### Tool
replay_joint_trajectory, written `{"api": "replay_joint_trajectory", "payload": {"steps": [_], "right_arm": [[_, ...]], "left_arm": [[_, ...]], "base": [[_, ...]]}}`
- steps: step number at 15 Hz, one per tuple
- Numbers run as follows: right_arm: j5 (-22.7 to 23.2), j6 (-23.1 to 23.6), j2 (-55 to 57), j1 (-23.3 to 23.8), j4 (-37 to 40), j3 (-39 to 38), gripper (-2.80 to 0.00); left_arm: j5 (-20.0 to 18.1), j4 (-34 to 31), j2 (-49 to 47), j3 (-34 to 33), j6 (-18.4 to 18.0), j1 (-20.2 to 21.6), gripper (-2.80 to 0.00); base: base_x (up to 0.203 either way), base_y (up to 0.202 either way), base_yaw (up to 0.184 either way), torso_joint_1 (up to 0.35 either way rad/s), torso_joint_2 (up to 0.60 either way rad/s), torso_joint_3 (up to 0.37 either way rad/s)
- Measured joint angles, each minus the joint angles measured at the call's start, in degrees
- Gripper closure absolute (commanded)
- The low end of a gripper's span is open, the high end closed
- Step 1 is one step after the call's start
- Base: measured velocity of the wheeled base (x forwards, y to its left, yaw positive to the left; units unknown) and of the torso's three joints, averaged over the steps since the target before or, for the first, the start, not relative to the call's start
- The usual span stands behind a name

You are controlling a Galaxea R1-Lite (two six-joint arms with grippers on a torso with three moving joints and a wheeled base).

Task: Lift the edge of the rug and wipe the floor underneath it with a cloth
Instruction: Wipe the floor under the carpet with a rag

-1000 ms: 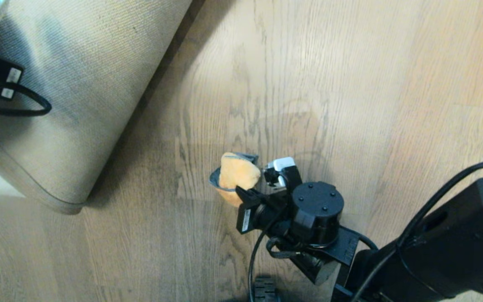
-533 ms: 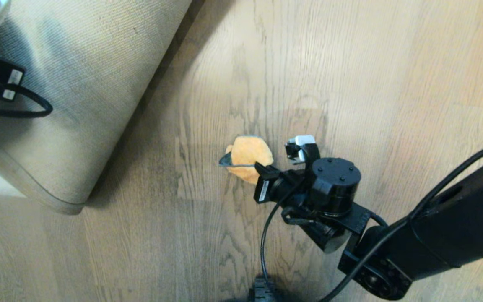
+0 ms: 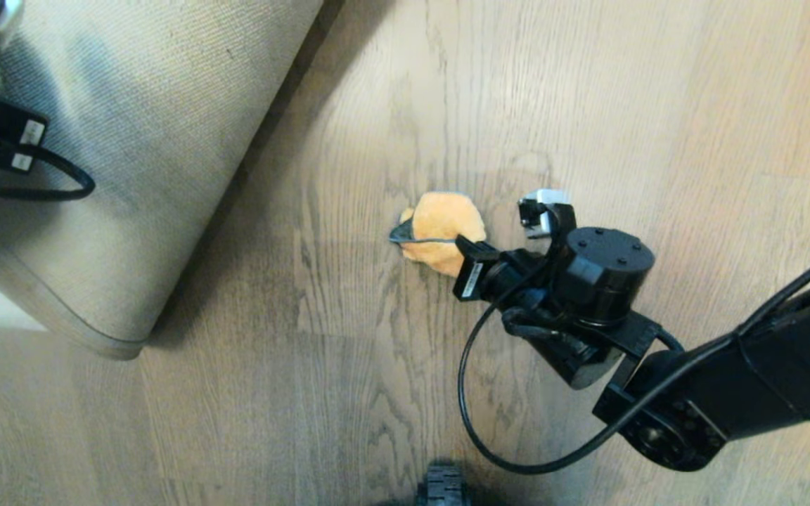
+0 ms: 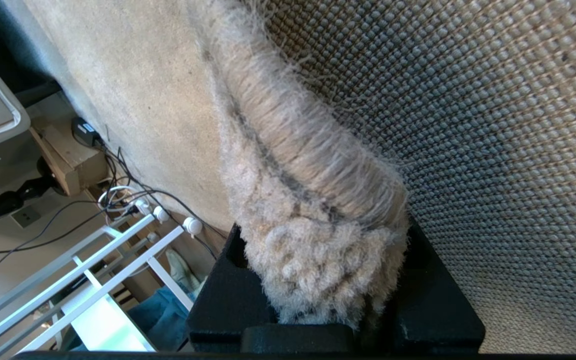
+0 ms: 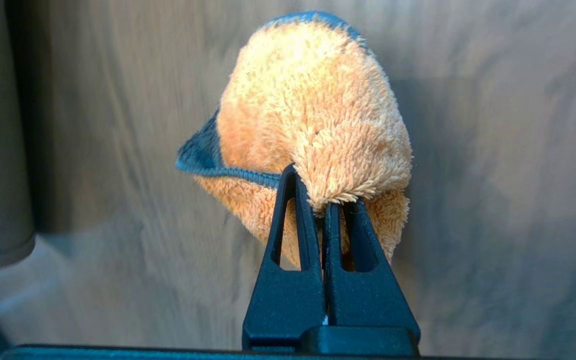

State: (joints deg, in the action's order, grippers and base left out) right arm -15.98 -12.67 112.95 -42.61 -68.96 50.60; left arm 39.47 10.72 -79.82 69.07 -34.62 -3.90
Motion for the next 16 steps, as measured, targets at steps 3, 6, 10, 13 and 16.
{"api": "replay_joint_trajectory", "payload": {"steps": [3, 6, 10, 13, 16], "right_arm": [[0.1, 0.1, -2.0, 2.8, 0.2, 0.0, 0.00], [0.4, 0.1, -4.0, 6.8, 1.1, 0.4, 0.00], [1.3, -0.4, -6.0, 9.7, 5.4, 4.2, 0.00], [1.7, -0.4, -6.2, 5.9, 5.6, 4.3, 0.00], [1.6, -0.5, -6.2, -2.2, 5.2, 1.9, 0.00]], "left_arm": [[0.1, 0.1, -0.2, -0.1, 0.0, -0.5, 0.00], [0.1, 0.1, -0.2, -0.1, 0.1, -0.6, 0.00], [0.1, 0.1, -0.2, -0.1, 0.1, -0.7, 0.00], [0.2, 0.1, -0.3, -0.1, 0.1, -0.6, 0.00], [0.9, 0.1, -0.3, -0.1, 0.4, -0.6, 0.00]], "base": [[0.000, 0.000, 0.000, 0.000, 0.00, 0.000], [0.000, 0.000, 0.000, 0.000, 0.00, 0.000], [0.000, 0.000, 0.000, 0.000, 0.00, 0.000], [0.000, 0.000, 0.000, 0.000, 0.00, 0.000], [0.000, 0.000, 0.000, 0.000, 0.00, 0.000]]}}
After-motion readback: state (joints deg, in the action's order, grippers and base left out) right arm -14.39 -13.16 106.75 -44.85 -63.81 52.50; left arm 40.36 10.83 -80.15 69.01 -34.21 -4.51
